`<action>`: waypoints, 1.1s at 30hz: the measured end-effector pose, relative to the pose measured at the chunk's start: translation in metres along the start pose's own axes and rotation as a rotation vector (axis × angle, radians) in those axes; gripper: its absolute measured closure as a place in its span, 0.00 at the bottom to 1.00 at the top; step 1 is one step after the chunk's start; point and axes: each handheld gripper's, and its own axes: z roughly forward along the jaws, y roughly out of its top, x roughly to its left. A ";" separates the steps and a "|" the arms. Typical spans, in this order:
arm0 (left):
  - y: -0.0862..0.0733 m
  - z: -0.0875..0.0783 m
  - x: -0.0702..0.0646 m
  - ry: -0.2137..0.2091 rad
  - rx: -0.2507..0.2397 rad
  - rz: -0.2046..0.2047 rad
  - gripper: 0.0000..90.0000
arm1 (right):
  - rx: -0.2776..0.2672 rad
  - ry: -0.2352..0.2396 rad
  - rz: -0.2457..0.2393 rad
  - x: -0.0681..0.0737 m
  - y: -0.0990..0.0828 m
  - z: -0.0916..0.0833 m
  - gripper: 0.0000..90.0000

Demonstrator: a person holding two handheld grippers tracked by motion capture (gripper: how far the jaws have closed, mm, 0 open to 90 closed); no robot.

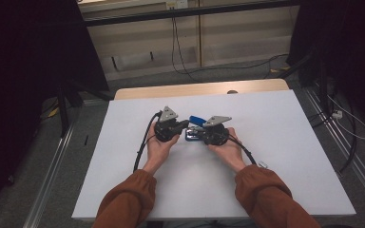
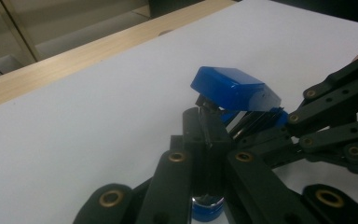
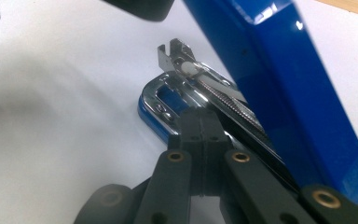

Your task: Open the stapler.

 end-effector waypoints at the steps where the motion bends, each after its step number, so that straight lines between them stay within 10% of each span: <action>1: 0.001 0.000 -0.001 0.004 0.001 0.011 1.00 | 0.000 0.000 -0.002 0.000 0.000 0.000 1.00; 21: 0.001 0.000 -0.001 0.006 0.004 0.007 1.00 | -0.009 -0.003 0.004 0.003 0.001 -0.003 1.00; 33: 0.001 0.000 -0.001 0.009 0.003 0.010 1.00 | -0.169 -0.014 -0.002 0.013 0.011 -0.008 1.00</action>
